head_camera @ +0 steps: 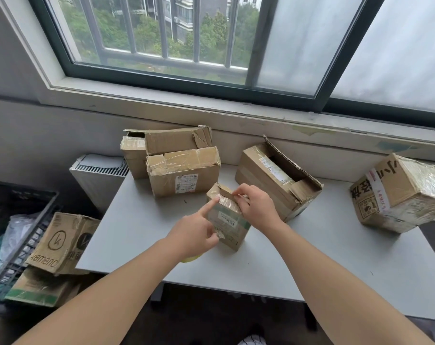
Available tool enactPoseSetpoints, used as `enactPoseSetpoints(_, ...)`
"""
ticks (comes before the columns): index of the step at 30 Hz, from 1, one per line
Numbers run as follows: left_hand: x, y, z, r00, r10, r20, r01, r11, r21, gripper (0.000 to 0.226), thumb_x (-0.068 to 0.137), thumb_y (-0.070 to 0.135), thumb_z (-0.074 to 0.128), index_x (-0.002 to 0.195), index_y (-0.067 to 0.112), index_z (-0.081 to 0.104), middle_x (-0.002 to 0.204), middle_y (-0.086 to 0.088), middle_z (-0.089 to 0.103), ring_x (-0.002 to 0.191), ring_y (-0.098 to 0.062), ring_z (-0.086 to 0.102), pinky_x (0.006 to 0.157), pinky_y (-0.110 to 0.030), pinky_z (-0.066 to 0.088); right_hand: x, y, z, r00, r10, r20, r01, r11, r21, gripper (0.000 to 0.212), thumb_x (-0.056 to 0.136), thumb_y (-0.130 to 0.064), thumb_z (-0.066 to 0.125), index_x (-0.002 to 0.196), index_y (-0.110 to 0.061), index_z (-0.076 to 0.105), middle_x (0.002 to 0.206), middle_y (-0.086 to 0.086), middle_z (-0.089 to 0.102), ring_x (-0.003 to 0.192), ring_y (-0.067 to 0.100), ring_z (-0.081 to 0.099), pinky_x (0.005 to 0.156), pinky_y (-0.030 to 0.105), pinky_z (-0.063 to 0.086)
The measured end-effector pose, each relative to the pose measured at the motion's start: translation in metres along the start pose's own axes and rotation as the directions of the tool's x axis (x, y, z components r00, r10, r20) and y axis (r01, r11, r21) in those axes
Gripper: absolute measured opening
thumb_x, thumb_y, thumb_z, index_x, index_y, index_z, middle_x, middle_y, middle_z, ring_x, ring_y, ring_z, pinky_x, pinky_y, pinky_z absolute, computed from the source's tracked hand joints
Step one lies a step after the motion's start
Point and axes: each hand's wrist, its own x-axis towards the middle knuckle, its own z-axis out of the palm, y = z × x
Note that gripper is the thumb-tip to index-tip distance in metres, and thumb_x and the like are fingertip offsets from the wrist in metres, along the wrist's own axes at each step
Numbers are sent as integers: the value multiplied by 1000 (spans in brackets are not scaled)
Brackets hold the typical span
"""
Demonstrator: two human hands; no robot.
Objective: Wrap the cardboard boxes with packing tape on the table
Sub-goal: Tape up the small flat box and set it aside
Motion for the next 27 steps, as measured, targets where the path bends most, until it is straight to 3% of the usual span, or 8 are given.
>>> enactPoseSetpoints(7, 0, 3, -5, 1000, -5, 15, 5, 1000, 1, 39, 93, 43, 57, 62, 21, 64, 165, 35, -3, 69, -18, 64, 72, -32, 51, 7, -3, -4, 996, 71, -49, -72, 997, -31, 11, 103, -28, 54, 105, -27, 65, 94, -5, 73, 84, 22, 65, 77, 38, 54)
enactPoseSetpoints(14, -7, 7, -1, 1000, -14, 21, 14, 1000, 6, 37, 92, 42, 57, 63, 21, 64, 161, 39, -17, 62, -16, 57, 71, -35, 52, 1, 2, 3, 1000, -6, -20, 5, 997, -75, 10, 98, -32, 65, 102, -26, 71, 102, -4, 66, 91, 21, 63, 79, 40, 51)
enactPoseSetpoints(18, -8, 9, -2, 999, -21, 27, 21, 1000, -5, 36, 93, 42, 57, 63, 22, 65, 158, 41, -20, 67, -18, 61, 73, -35, 52, -4, 4, 6, 999, -41, 21, 43, 995, -87, 18, 101, -36, 58, 109, -23, 69, 110, -6, 67, 98, 20, 63, 80, 38, 51)
enactPoseSetpoints(22, -7, 7, 0, 1000, -13, 19, 13, 1000, -8, 36, 94, 41, 55, 68, 21, 69, 161, 39, -19, 68, -18, 62, 74, -36, 53, -14, 13, 7, 989, -148, -2, 146, 973, -177, 37, 100, -41, 58, 130, -20, 63, 132, -1, 64, 116, 27, 60, 90, 43, 52)
enactPoseSetpoints(24, -7, 7, 2, 1000, -8, 18, 8, 1000, -8, 36, 95, 42, 55, 69, 21, 70, 161, 38, -19, 68, -17, 62, 75, -36, 53, -21, 20, 9, 987, -156, 42, 161, 944, -288, 58, 101, -57, 39, 146, -22, 53, 150, 5, 53, 133, 33, 52, 101, 49, 49)
enactPoseSetpoints(27, -5, 7, 3, 1000, -9, 17, 9, 1000, -22, 35, 95, 41, 55, 70, 22, 71, 162, 37, -18, 74, -19, 65, 77, -35, 53, -27, 23, 11, 980, -57, 189, 129, 910, -395, 83, 90, -76, 5, 160, -36, 24, 169, -2, 22, 153, 31, 25, 117, 56, 30)
